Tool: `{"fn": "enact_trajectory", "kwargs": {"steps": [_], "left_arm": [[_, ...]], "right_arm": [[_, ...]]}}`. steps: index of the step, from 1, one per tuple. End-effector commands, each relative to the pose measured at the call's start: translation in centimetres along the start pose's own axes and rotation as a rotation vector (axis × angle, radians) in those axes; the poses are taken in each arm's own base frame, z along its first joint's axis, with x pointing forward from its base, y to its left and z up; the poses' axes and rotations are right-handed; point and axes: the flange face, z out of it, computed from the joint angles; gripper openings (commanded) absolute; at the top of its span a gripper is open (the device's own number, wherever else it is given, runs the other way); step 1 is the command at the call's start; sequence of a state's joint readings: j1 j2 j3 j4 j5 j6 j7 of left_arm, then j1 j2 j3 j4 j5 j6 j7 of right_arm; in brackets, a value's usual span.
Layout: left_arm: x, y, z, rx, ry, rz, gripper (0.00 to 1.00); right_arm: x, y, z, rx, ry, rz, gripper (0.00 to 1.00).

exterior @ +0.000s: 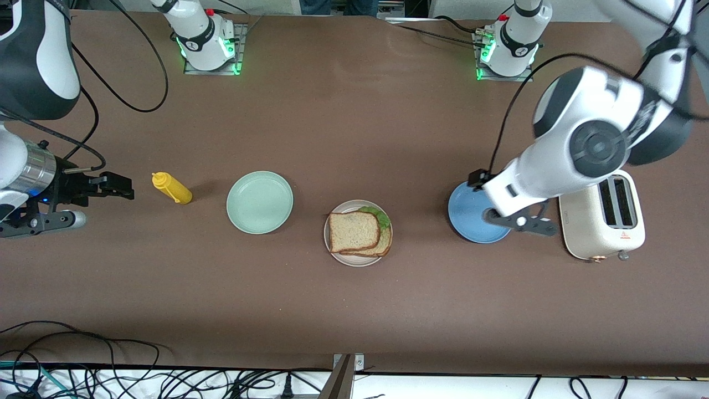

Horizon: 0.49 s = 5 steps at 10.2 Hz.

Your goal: Make sandwich on beige plate with both arms

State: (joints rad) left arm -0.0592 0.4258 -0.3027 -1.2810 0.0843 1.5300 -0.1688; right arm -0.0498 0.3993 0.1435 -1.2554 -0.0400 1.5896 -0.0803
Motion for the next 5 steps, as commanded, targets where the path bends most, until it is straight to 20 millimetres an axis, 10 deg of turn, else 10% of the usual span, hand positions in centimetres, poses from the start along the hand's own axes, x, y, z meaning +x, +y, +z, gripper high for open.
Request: {"fn": "enact_trajectory", "kwargs": {"steps": [1, 5], "left_arm": [[-5.2, -2.3, -4.8, 0.067, 0.057, -0.044, 1.00], [-10.0, -10.2, -7.1, 0.021, 0.161, -0.018, 1.00]], "right_arm": [[-0.6, -0.3, -0.4, 0.021, 0.009, 0.011, 1.00], [-0.9, 0.8, -0.6, -0.017, 0.004, 0.071, 1.00]]}}
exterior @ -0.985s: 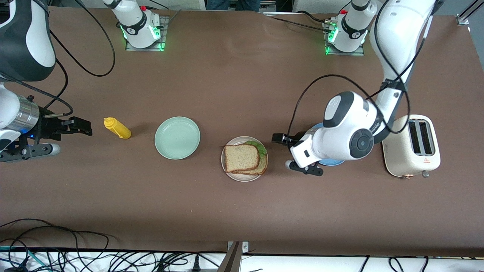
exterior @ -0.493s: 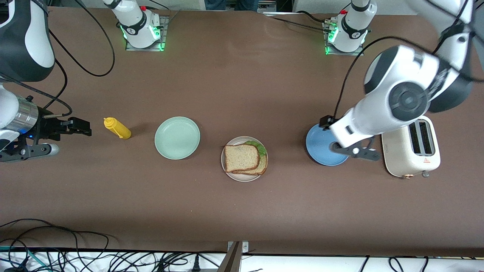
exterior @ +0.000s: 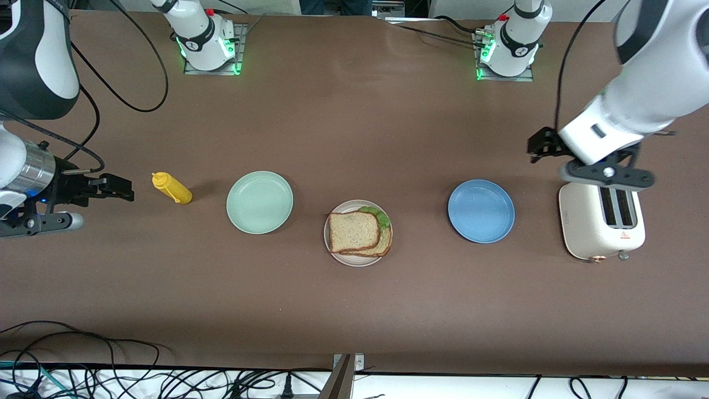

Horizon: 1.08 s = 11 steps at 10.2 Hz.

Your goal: Make sandwich on beige plate with both arms

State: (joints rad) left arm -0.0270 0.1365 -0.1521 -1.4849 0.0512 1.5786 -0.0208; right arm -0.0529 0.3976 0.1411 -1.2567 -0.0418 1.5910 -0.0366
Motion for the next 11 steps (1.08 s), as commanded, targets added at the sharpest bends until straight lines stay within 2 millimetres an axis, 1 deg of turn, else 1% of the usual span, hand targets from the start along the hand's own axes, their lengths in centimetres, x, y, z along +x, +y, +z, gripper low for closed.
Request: {"fn": "enact_trajectory", "kwargs": {"steps": [1, 2, 3, 4, 5, 6, 7, 8, 9, 11], "left_arm": [[-3.5, -2.8, -0.3, -0.014, 0.081, -0.017, 1.00], [-4.7, -2.7, -0.3, 0.000, 0.091, -0.028, 1.00], [-5.3, -2.4, 0.0, -0.004, 0.079, -0.031, 1.00], [-5.3, -2.3, 0.0, -0.018, 0.070, -0.033, 1.00], [-5.2, -2.6, -0.1, -0.037, 0.039, -0.041, 1.00], [-5.1, -2.5, -0.1, -0.064, -0.020, -0.042, 1.00], [-4.5, -2.6, -0.3, -0.066, -0.027, -0.042, 1.00], [-4.3, -2.7, -0.4, -0.067, -0.023, -0.043, 1.00], [-4.3, -3.5, -0.4, -0.066, -0.023, -0.051, 1.00], [-4.4, -4.1, -0.2, -0.058, -0.030, -0.066, 1.00]], "right_arm": [[-0.8, 0.7, -0.5, -0.016, 0.001, 0.026, 1.00], [-0.8, 0.7, -0.5, -0.013, 0.000, 0.030, 1.00], [-0.8, 0.9, -0.6, -0.013, 0.001, 0.033, 1.00], [-0.8, 0.8, -0.6, -0.012, 0.002, 0.033, 1.00], [-0.8, 0.7, -0.6, -0.012, 0.003, 0.031, 1.00], [-0.8, 0.6, -0.5, -0.007, 0.002, 0.031, 1.00], [-0.8, 0.6, -0.5, -0.004, 0.002, 0.033, 1.00], [-0.7, 0.6, -0.4, -0.003, 0.000, 0.033, 1.00], [-0.8, 0.9, -0.4, -0.007, -0.001, 0.034, 1.00], [-0.8, 1.8, -0.3, -0.010, -0.002, 0.072, 1.00]]}}
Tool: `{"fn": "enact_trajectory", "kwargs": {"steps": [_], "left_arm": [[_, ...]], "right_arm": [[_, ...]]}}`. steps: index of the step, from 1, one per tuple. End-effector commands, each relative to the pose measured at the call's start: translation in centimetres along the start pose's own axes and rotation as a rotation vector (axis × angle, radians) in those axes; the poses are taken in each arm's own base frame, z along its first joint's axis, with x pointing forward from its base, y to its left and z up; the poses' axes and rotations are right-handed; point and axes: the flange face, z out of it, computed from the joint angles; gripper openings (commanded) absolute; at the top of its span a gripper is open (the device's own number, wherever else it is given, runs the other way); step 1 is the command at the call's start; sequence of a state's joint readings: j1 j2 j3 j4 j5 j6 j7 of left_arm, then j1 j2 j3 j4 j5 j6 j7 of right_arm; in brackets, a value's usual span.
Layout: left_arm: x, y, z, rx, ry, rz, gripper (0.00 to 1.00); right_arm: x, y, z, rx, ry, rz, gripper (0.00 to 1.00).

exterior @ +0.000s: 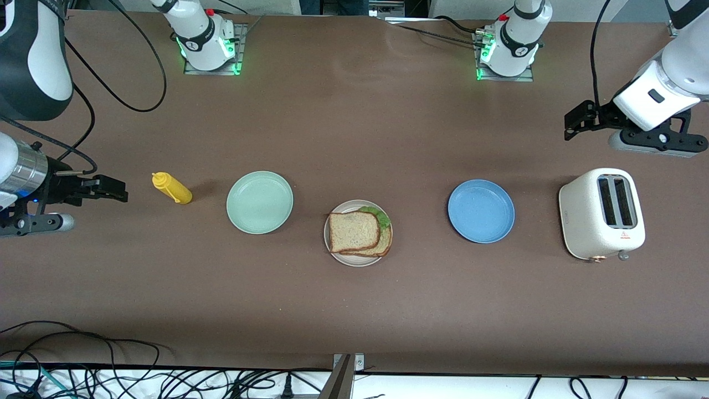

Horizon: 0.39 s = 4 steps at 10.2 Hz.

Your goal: Make sandwich on beige plate with both arms

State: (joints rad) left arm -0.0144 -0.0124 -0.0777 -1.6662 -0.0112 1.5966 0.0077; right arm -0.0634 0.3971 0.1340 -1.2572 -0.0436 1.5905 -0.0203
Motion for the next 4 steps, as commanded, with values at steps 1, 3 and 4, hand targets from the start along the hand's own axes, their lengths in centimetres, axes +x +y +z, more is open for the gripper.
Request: {"fn": "enact_trajectory", "kwargs": {"steps": [1, 3, 4], "left_arm": [[0.25, -0.52, -0.50, -0.012, -0.013, -0.007, 1.00], [0.09, -0.93, -0.49, -0.013, -0.022, -0.015, 1.00], [0.09, -0.85, -0.49, -0.013, -0.022, -0.014, 1.00]], "right_arm": [[-0.68, 0.71, -0.41, -0.006, 0.001, 0.048, 1.00], [-0.59, 0.69, -0.22, -0.003, -0.001, 0.051, 1.00], [-0.54, 0.68, -0.14, -0.001, -0.001, 0.051, 1.00]]}}
